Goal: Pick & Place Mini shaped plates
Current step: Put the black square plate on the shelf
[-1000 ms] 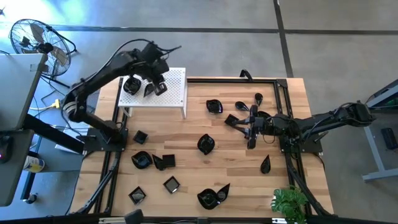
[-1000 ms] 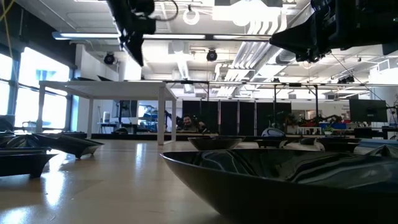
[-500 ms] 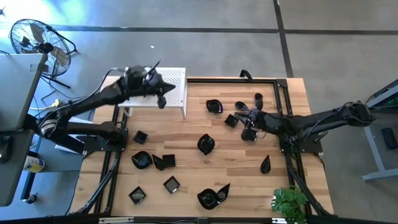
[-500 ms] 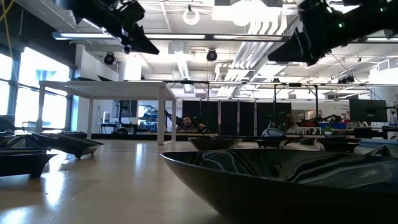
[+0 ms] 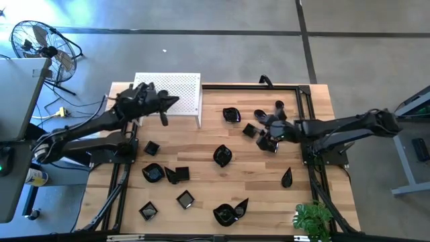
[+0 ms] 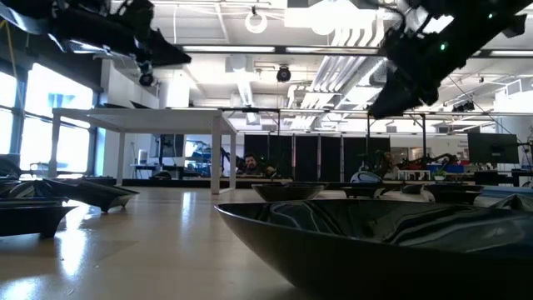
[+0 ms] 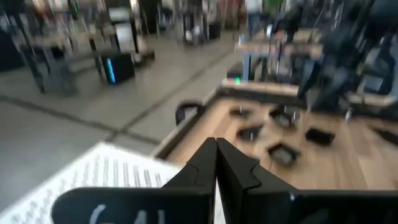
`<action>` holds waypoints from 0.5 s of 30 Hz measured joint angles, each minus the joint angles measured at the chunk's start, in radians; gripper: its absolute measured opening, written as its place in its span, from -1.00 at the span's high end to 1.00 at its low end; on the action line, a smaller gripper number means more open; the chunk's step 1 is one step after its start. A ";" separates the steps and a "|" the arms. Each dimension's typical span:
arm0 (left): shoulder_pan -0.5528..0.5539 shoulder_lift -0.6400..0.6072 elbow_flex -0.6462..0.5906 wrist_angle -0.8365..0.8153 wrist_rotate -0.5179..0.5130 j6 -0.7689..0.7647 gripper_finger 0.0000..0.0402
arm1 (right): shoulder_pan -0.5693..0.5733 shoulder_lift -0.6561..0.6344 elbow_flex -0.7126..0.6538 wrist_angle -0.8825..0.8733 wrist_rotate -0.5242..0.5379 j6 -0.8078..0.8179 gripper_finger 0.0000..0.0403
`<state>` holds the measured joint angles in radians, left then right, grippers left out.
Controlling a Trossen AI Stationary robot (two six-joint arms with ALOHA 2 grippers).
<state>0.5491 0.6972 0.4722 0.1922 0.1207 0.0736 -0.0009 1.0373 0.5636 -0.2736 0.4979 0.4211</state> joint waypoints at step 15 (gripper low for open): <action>0.000 -0.193 -0.135 -0.015 0.004 -0.026 1.00 | -0.234 0.243 -0.025 0.012 -0.210 0.497 0.06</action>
<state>0.5491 0.5044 0.3375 0.1769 0.1242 0.0472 -0.2354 1.2802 0.5389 -0.2617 0.2881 0.9184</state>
